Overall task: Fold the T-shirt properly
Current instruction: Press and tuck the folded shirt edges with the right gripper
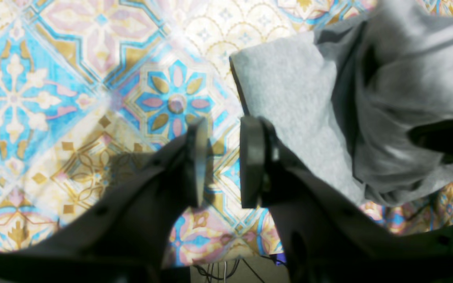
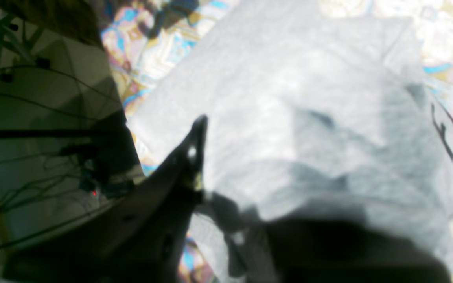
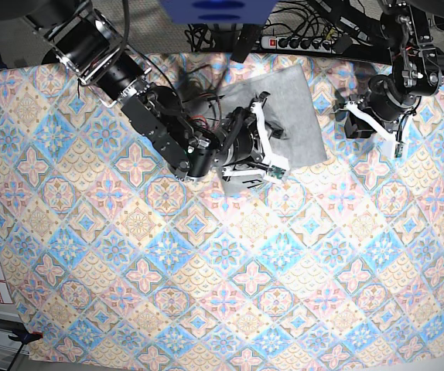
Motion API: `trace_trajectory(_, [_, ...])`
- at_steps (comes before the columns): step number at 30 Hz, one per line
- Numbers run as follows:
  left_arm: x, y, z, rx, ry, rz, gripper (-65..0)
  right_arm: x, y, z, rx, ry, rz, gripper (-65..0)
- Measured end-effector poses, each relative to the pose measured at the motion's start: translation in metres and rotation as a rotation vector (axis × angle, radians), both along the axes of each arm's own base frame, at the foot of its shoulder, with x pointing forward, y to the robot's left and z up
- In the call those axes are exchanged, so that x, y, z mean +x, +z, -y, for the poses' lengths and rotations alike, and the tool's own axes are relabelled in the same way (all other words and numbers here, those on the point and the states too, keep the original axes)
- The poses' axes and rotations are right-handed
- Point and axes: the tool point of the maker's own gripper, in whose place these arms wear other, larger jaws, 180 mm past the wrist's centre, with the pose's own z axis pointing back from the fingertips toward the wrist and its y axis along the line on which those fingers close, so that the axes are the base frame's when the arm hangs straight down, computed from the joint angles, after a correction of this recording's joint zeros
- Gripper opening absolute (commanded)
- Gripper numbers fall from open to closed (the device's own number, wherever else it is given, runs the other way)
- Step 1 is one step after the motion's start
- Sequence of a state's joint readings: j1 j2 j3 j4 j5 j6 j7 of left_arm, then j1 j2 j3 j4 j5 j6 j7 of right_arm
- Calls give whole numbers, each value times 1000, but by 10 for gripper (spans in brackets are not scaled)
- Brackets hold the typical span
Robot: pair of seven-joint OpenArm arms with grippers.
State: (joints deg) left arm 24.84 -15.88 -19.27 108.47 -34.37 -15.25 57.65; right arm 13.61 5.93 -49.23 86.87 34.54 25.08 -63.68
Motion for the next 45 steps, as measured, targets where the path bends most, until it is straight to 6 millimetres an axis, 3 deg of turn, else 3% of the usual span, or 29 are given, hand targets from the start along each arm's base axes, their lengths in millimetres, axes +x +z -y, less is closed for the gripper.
trace_trajectory(4, [0,0,0,1,1,0,-492,3,13,-8,55,-6,27,-445])
trace_trajectory(7, [0,0,1,-4,-1,1,-492,6,21,-5,71,-6,55,-443])
trace_trajectory(9, [0,0,1,-3,0,0,-492,15,26,6,68,-36,77,-454])
trace_trajectory(13, [0,0,2,-5,-4,-1,-492,54,64,32,143,-152,181,-483])
trace_trajectory(14, [0,0,2,-5,-3,-1,-492,61,65,43,145,-191,189,-489])
trace_trajectory(17, [1,0,2,-5,-4,1,-492,63,40,77,79,-286,132,-518])
trace_trajectory(20, [0,-1,2,-6,-4,-2,-492,50,8,88,27,-314,37,-543])
trace_trajectory(25, [0,-1,2,-6,-3,-2,-492,38,-25,85,-24,-303,-53,-556])
trace_trajectory(28, [0,-1,2,-6,-3,-2,-492,16,-37,78,-63,-231,-79,-556])
trace_trajectory(33, [0,0,2,-4,-2,-1,-492,-31,-45,44,-81,-43,-104,-556])
trace_trajectory(35, [0,0,3,-7,-3,0,-492,-36,-43,38,-93,17,-89,-556])
trace_trajectory(40, [3,1,2,-5,-1,7,-492,-22,-24,27,-112,124,33,-553])
trace_trajectory(45, [8,4,1,-4,-1,19,-492,-42,-1,-1,-56,280,96,-555])
